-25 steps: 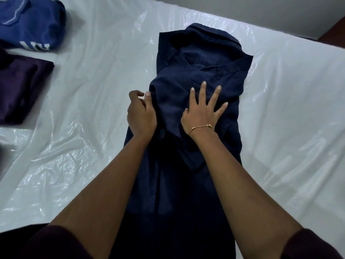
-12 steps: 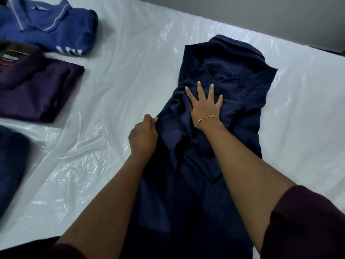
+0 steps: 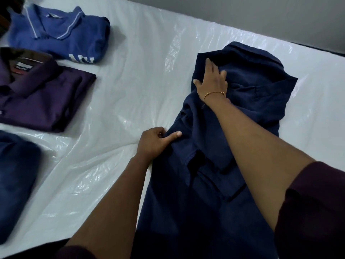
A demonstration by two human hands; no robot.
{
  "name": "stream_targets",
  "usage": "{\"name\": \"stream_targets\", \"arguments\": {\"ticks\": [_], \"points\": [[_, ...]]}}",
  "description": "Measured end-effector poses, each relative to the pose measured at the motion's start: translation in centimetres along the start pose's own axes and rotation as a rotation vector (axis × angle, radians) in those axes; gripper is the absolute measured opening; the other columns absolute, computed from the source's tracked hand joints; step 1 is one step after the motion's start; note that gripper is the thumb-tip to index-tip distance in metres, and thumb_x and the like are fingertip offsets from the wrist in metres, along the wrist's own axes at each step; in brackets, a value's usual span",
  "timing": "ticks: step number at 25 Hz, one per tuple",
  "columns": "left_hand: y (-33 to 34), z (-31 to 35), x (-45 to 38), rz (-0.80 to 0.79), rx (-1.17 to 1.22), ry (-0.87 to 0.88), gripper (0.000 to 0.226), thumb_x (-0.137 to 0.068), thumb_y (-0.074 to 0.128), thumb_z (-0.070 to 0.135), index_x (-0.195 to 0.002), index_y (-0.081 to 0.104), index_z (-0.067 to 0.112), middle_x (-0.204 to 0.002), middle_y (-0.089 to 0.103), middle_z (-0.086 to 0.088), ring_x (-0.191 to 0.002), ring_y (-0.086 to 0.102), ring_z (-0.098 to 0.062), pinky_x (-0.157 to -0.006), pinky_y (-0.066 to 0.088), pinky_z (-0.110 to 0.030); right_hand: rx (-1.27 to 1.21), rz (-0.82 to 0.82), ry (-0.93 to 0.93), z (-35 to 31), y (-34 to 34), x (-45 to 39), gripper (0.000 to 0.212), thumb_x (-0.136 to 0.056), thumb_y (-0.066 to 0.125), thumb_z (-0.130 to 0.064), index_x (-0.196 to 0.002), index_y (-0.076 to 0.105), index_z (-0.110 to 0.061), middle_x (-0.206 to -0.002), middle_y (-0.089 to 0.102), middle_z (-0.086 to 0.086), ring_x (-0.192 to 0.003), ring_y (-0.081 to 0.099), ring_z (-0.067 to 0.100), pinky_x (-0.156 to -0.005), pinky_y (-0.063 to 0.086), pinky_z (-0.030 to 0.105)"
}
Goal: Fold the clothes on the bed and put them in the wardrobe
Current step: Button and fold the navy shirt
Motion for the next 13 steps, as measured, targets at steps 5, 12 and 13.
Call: {"name": "stream_targets", "arguments": {"ticks": [5,12,13], "points": [[0.6,-0.9,-0.2,-0.043,0.057,-0.015,0.061,-0.073,0.092,0.052,-0.061,0.045,0.016,-0.055,0.043,0.007,-0.054,0.04,-0.008,-0.059,0.037,-0.029,-0.016,0.027,-0.04,-0.4,-0.5,-3.7,0.037,-0.125,0.079,-0.034,-0.153,0.084,-0.011,-0.159,0.072,0.019,-0.142,0.072,0.046,-0.122,0.075,0.06],[0.3,-0.1,1.2,-0.149,0.274,-0.121,0.061,-0.051,0.09,0.06,-0.087,0.077,0.012,-0.076,0.077,0.002,-0.071,0.075,-0.015,-0.07,0.062,-0.033,-0.122,0.138,0.033,-1.9,-1.0,-8.8,0.022,-0.124,0.071,-0.016,-0.138,0.084,-0.005,-0.142,0.081,0.018,-0.119,0.081,0.044,-0.109,0.08,0.059],[0.4,0.0,1.2,-0.151,0.289,-0.135,0.054,-0.057,0.095,0.051,-0.092,0.079,0.013,-0.083,0.08,0.001,-0.078,0.077,-0.017,-0.075,0.064,-0.037,-0.109,0.124,-0.014,-2.7,-0.6,-9.1,0.022,-0.125,0.07,-0.014,-0.139,0.085,-0.005,-0.146,0.077,0.019,-0.119,0.081,0.045,-0.11,0.08,0.057]]}}
Point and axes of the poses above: each hand's wrist, its own x-axis away from the middle knuckle, its own y-axis out of the palm, z = x × y, the point moved 6 cm from there along -x, towards the middle knuckle
